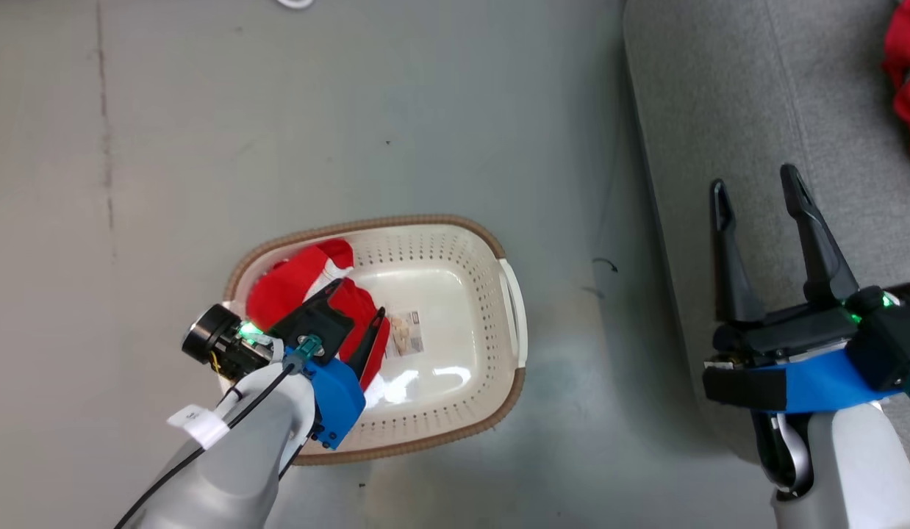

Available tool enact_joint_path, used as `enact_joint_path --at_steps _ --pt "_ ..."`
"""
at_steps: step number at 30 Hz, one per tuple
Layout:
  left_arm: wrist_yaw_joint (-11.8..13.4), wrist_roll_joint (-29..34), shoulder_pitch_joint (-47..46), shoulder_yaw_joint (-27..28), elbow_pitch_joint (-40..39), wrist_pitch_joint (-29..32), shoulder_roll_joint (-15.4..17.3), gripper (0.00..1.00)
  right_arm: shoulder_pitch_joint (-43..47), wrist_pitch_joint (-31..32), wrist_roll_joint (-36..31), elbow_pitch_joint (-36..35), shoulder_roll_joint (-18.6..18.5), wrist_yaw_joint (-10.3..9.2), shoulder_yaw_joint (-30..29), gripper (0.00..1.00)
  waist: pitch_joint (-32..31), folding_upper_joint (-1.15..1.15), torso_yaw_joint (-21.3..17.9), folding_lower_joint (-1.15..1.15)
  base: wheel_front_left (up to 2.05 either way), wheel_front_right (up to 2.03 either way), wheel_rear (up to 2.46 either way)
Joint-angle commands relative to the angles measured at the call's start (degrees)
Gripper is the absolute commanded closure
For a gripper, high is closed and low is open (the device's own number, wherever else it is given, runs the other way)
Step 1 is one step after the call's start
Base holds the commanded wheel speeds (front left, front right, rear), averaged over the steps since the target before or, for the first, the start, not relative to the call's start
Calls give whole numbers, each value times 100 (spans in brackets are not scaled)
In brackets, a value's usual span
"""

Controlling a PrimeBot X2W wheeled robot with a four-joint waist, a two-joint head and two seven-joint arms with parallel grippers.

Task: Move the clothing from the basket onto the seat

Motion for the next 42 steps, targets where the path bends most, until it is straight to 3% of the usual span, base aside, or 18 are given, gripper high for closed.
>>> enact_joint_path --at_steps 1,12,26,37,42 --pt "0 5 -155 -83 88 -27 -5 0 -132 -20 -39 -36 6 3 20 0 251 0 -98 -1 0 0 0" --pt "0 -238 -1063 -1088 1303 70 8 0 -682 -20 -138 -408 7 3 275 0 1318 0 -362 -1 0 0 0" --pt "-1 -47 -1881 -2093 1721 1219 300 0 -963 -21 -258 -934 7 3 396 0 2220 0 -588 -1 0 0 0" --pt "4 -135 -2304 -2260 1770 1985 449 0 -877 -21 -354 -1517 6 3 394 0 2847 0 -737 -1 0 0 0" --pt "114 -237 -2405 -2196 1775 2089 361 0 -825 -20 -389 -1766 7 3 401 0 3005 0 -802 -1 0 0 0"
